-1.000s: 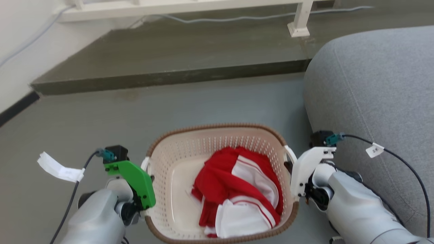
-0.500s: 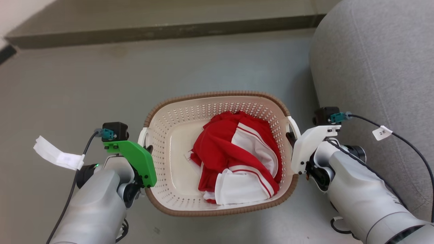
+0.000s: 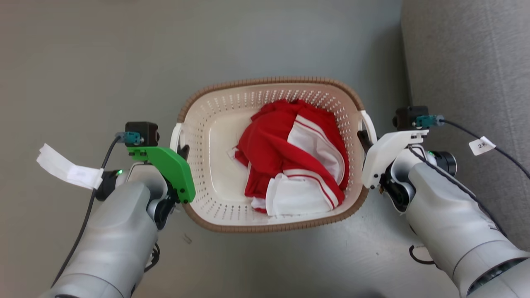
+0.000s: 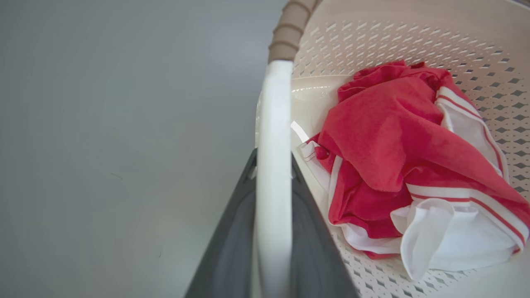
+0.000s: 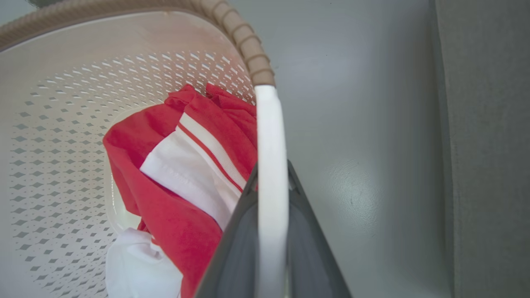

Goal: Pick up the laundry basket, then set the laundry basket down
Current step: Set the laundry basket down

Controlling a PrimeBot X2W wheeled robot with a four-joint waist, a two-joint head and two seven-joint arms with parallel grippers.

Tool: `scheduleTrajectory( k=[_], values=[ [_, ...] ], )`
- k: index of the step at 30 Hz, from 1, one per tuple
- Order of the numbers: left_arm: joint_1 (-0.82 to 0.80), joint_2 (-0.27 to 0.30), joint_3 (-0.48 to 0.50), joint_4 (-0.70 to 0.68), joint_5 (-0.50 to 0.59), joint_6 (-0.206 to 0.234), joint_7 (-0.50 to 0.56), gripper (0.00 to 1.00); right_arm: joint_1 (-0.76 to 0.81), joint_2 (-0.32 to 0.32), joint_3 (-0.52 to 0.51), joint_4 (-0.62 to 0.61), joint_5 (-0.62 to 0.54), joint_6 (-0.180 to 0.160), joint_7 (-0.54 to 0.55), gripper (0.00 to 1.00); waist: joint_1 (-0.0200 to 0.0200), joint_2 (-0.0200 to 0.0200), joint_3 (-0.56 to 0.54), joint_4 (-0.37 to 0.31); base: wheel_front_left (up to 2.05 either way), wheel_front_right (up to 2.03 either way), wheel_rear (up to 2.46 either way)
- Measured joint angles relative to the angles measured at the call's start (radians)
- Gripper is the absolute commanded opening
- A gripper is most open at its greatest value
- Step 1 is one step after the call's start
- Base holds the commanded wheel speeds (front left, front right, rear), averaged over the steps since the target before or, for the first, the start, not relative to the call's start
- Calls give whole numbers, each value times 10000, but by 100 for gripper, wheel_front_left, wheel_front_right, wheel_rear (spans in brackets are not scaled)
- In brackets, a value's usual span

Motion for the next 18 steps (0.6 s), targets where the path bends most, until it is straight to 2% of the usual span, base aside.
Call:
scheduleTrajectory(
  k=[18],
  values=[
    [-1487, -92, 73, 90, 176, 0, -408, 0, -1278, -157, -259, -13, 4, -148, -602, 0, 1, 0, 2593, 327, 0, 0, 0]
  ],
)
